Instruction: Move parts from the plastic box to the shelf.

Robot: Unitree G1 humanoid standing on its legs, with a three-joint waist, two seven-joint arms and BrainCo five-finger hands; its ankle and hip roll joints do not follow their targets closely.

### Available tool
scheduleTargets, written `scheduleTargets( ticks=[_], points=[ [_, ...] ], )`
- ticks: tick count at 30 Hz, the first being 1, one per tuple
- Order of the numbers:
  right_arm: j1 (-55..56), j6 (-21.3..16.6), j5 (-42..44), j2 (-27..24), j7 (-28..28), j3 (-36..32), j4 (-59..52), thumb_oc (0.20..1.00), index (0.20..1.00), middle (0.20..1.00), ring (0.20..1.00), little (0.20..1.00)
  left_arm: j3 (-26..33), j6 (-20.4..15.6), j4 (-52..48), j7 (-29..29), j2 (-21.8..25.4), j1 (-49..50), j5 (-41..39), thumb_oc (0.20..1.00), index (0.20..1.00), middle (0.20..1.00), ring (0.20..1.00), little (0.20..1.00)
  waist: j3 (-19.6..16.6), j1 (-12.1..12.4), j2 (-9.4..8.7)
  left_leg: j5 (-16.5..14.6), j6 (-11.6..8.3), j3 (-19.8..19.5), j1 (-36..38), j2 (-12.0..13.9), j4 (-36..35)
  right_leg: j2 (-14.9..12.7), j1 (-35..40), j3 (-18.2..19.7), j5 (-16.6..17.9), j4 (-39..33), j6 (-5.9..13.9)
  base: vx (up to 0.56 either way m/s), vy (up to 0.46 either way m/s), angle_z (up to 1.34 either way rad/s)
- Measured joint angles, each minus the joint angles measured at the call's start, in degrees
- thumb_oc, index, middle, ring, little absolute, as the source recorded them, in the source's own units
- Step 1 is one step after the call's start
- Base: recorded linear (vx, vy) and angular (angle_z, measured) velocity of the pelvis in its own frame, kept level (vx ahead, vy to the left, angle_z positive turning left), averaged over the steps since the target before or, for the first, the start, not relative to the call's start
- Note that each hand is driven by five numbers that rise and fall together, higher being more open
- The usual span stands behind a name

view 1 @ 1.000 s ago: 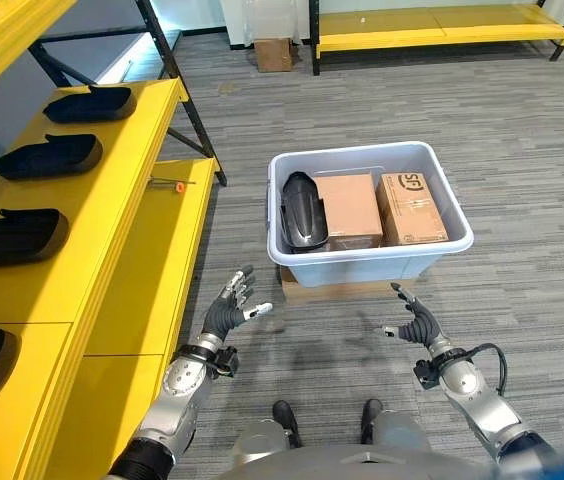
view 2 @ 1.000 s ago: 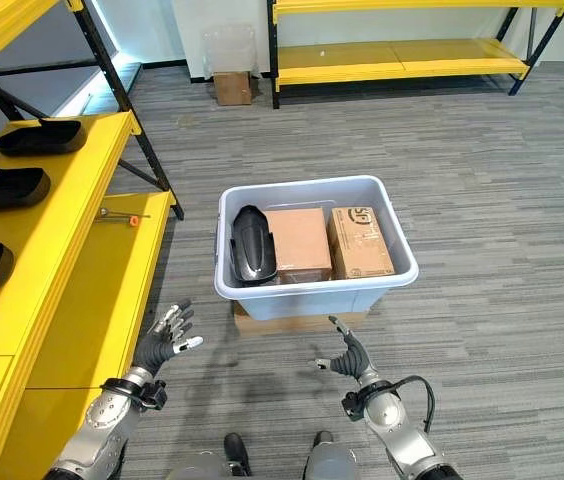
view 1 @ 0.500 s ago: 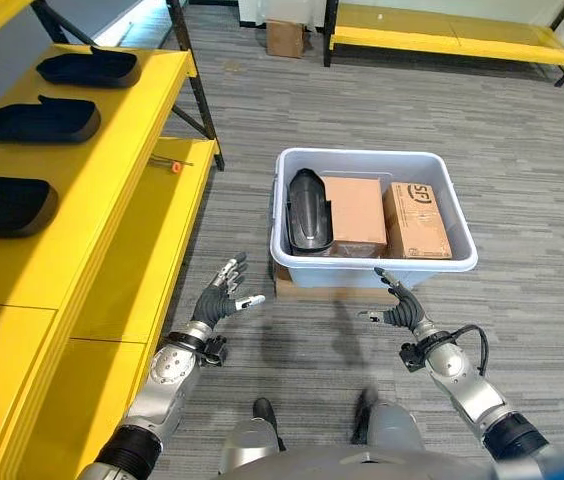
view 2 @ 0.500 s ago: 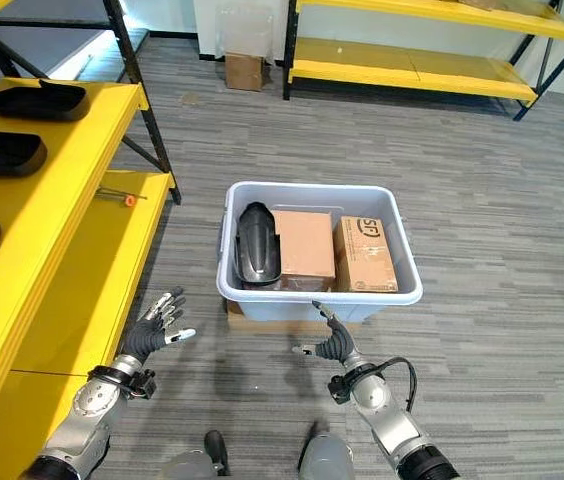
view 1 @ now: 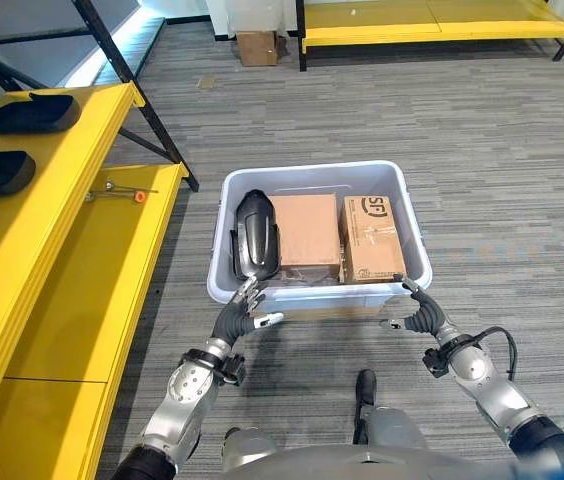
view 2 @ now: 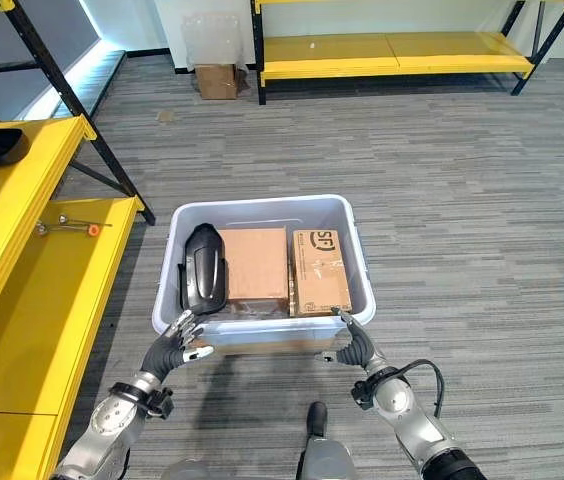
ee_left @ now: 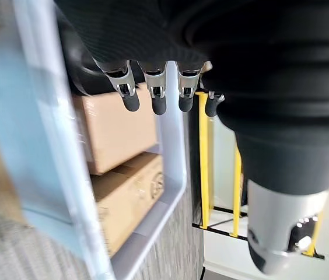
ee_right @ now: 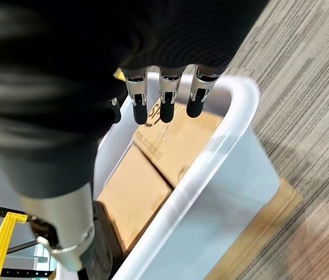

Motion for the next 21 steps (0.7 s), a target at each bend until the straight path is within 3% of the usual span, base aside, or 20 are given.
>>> scheduleTargets(
  ticks=[1,2,3,6,7,8,10,11,12,15,16,17,19,21],
  points=[
    [0.02,-0.06,0.00,0.05,-0.30,-0.16,-0.01,1.000,1.000,1.000,1.000,1.000,-0.08,-0.15,0.00,-0.04,-0.07,-0.37,0.00,1.000,1.000,1.000,1.000,1.000,-0.05,-0.14,0.09,-0.01,-0.36,-0.12,0.16,-0.03,0.10,-0.03,0.67,-0.07,-0.39,-0.08,-0.48,0.10,-0.244,0.32],
    [0.39,-0.94,-0.01,-0.02,-0.73,-0.82,0.89,1.000,1.000,1.000,1.000,1.000,-0.27,-0.43,1.44,-0.55,-0.90,-1.46,0.04,1.000,1.000,1.000,1.000,1.000,-0.37,-1.05,0.65,2.13,-1.14,1.16,-0.23,-0.28,0.24,0.40,1.25,-1.73,-1.77,1.25,-0.81,0.12,-0.257,0.60],
    [1.25,-0.92,0.00,0.27,-1.06,-1.59,1.12,1.000,1.000,1.000,1.000,1.000,-0.77,-0.46,2.79,-0.83,-1.33,-2.79,0.02,1.000,1.000,1.000,1.000,1.000,-0.80,-2.10,0.40,4.22,-3.45,2.68,-1.18,0.05,0.80,-0.26,1.40,-3.31,-3.21,2.19,-0.49,0.10,-0.133,0.73],
    [0.73,-1.19,-0.01,0.71,-1.63,-1.94,1.22,1.000,1.000,1.000,1.000,1.000,-1.18,-0.46,2.71,-1.03,-1.45,-2.79,0.06,1.000,1.000,1.000,1.000,1.000,-1.05,-2.23,0.16,5.38,-2.22,3.71,-1.99,0.71,2.44,0.29,1.92,-3.78,-3.32,1.78,-1.76,0.05,-0.011,0.10],
    [-0.02,-1.65,-0.01,1.25,-1.96,-2.01,2.29,1.000,1.000,1.000,1.000,1.000,-1.18,-0.43,2.71,-0.94,-1.43,-2.58,0.12,1.000,1.000,1.000,1.000,1.000,-0.93,-1.30,-0.47,0.08,-3.53,1.18,-3.74,-0.41,5.29,-0.61,2.21,-2.06,-3.13,1.63,-2.57,0.16,0.114,-0.44],
    [-0.03,-1.72,0.00,1.14,-2.05,-2.14,2.28,1.000,1.000,1.000,1.000,1.000,-1.19,-0.42,2.69,-0.94,-1.41,-2.52,0.17,1.000,1.000,1.000,1.000,1.000,-0.94,-1.00,-0.45,-3.14,-2.17,0.09,-3.70,-2.23,3.49,-0.86,2.27,-1.16,-3.19,1.60,-2.65,0.21,0.182,-0.52],
    [0.39,-1.74,0.00,1.17,-1.94,-2.74,2.31,1.000,1.000,1.000,1.000,1.000,-1.06,-0.38,2.52,-0.67,-1.14,-2.53,0.61,1.000,1.000,1.000,1.000,1.000,-0.94,-0.60,-0.26,-6.75,-1.17,-1.95,-3.61,-6.22,-3.20,-0.94,3.06,0.55,-3.54,0.68,-2.96,0.18,0.190,-0.35],
    [0.71,-1.73,0.00,1.28,-1.83,-3.02,2.27,1.000,1.000,1.000,1.000,1.000,-1.05,-0.36,2.51,-0.49,-0.87,-2.65,0.83,1.000,1.000,1.000,1.000,1.000,-0.92,-0.51,-0.13,-7.01,-0.56,-2.59,-3.63,-7.58,-6.67,-0.94,3.64,0.93,-3.59,0.27,-2.85,0.11,0.136,-0.39],
    [1.56,-1.71,0.01,1.36,-1.37,-3.48,2.25,1.000,1.000,1.000,1.000,1.000,-0.93,-0.37,2.64,0.59,-0.28,-2.93,1.36,1.000,1.000,1.000,1.000,1.000,-0.69,-0.38,0.20,-6.50,-0.02,-2.50,-4.90,-8.10,-9.79,-0.53,5.19,1.53,-4.24,-0.12,-1.90,0.21,0.271,-0.36],
    [3.66,-1.87,0.00,1.19,-1.19,-3.55,1.85,1.000,1.000,1.000,1.000,1.000,-0.94,-0.37,2.94,1.23,0.15,-2.65,1.83,1.000,1.000,1.000,1.000,1.000,-0.93,-0.54,0.71,-6.57,2.02,-2.97,-7.92,-6.70,-5.63,-0.64,5.87,3.16,-5.73,1.61,-0.25,0.17,0.247,-0.51],
    [4.66,-1.83,0.00,-0.04,-0.75,-3.31,1.68,1.000,1.000,1.000,1.000,1.000,-0.58,-0.43,4.30,1.24,0.10,-2.55,1.82,1.000,1.000,1.000,1.000,1.000,-1.85,-0.50,2.67,-9.01,4.93,-2.31,-8.04,-7.10,-3.63,-0.99,5.46,4.22,-7.03,3.94,1.77,0.14,0.185,-0.73],
    [5.22,-1.92,0.00,-1.06,-0.66,-3.46,1.71,1.000,1.000,1.000,1.000,1.000,-0.44,-0.57,4.39,1.24,-0.27,-2.59,1.82,1.000,1.000,1.000,1.000,1.000,-2.75,-1.04,5.20,-10.86,4.20,-3.35,-7.97,-6.31,-5.23,0.05,5.05,5.20,-7.38,4.67,3.12,0.16,0.172,-0.71],
    [5.77,-1.36,0.05,0.89,-0.41,-3.01,2.59,1.000,1.000,1.000,1.000,1.000,1.28,-0.70,5.22,1.58,-0.04,-3.00,1.83,1.000,1.000,1.000,1.000,1.000,-3.37,-1.46,3.22,-12.20,4.47,-2.29,-7.54,-9.35,-6.56,-2.57,4.44,5.62,-8.01,5.58,3.87,0.15,0.116,-0.19],
    [5.98,-0.87,0.04,2.53,-0.04,-2.74,1.62,1.000,1.000,1.000,1.000,1.000,3.06,-1.13,4.77,2.62,1.41,-3.14,2.80,1.000,1.000,1.000,1.000,1.000,-2.85,-2.32,-0.01,-8.95,6.60,-2.46,-4.92,-13.44,-11.05,-5.78,5.19,5.77,-6.71,4.28,6.15,0.14,0.090,0.13]
  ],
)
